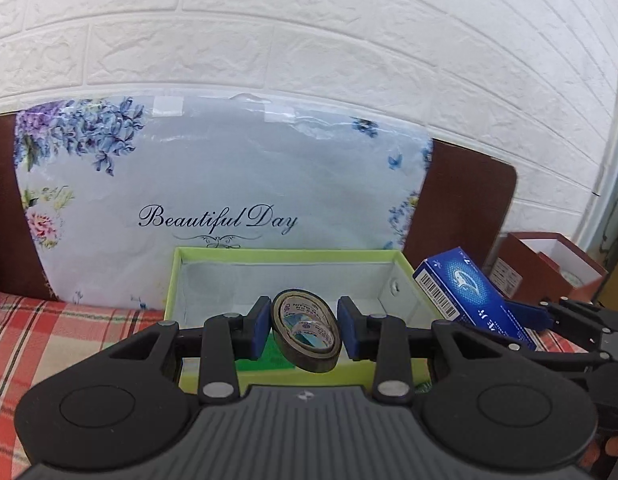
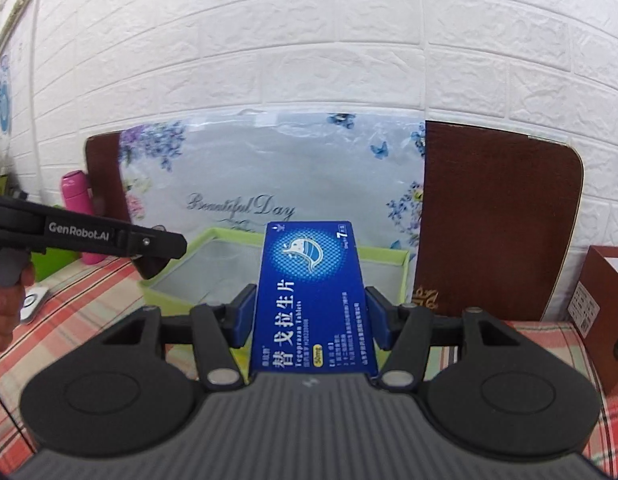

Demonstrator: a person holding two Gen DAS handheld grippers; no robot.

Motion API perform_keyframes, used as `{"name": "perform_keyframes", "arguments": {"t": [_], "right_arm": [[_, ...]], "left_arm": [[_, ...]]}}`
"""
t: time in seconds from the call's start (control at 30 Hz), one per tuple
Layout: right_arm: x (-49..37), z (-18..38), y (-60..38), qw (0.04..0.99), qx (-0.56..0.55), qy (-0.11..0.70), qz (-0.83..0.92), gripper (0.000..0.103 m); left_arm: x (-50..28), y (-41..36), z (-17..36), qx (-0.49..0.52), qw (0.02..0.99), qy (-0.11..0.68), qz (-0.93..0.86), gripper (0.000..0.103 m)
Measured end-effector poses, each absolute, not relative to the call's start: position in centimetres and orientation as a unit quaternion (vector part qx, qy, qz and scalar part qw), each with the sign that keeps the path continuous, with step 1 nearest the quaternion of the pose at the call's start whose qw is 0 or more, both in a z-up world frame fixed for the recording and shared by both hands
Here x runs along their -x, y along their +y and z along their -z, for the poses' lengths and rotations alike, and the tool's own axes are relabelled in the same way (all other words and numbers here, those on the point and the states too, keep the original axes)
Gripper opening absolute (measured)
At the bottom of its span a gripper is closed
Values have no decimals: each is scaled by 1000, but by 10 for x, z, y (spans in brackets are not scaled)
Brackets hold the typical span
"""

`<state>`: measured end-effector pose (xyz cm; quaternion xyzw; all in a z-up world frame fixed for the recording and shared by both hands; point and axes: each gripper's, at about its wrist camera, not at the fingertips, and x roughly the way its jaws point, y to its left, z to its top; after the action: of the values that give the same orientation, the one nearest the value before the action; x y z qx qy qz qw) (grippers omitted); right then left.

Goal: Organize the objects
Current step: 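Carry the tape roll and medicine box into the lime-green box and release, then move both tools back over the white gloves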

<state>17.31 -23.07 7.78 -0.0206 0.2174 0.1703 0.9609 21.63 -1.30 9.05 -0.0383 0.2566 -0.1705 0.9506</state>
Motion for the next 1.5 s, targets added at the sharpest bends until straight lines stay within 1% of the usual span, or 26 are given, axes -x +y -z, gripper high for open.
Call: {"name": "perform_keyframes", "arguments": {"t": [0.2,0.43,0.47,0.5,0.53,0.57,0.63,0.67,0.73,0.8,0.97,1.13,1.33,1.5], "right_arm": [[-231,-59,-219,960,39,233,-152,56],[-271,-24,-206,949,73,272,-145,56],[-274,-19,-204,947,80,276,-144,56],[-277,-14,-202,946,89,277,-145,58],[-278,-11,-200,945,98,278,-144,71],[-277,-8,-198,945,105,275,-141,80],[-270,-8,-196,948,118,257,-146,90],[-265,-12,-196,950,125,247,-143,91],[-252,-23,-198,958,135,215,-131,99],[-236,-37,-204,967,131,181,-119,103],[-190,-69,-226,979,86,143,-117,103],[-136,-81,-242,982,41,135,-128,103],[-74,-64,-245,977,13,159,-138,103],[-40,-36,-245,969,-9,204,-139,103]], "left_arm": [[-272,-19,-69,37,947,275,159,38],[-309,-23,-40,26,940,298,163,38],[-312,-22,-36,28,940,297,165,47],[-313,-22,-34,29,939,299,166,60],[-314,-22,-31,29,938,305,160,85],[-313,-21,-30,28,940,303,156,88],[-306,-19,-33,25,944,293,151,88],[-302,-18,-36,25,945,289,151,88],[-290,-13,-47,33,950,272,148,88],[-276,-7,-60,43,956,253,143,88],[-228,6,-85,64,963,225,135,88],[-174,9,-84,61,961,238,126,89],[-115,15,-55,66,955,265,111,89],[-84,22,-29,86,946,296,105,89]]}}
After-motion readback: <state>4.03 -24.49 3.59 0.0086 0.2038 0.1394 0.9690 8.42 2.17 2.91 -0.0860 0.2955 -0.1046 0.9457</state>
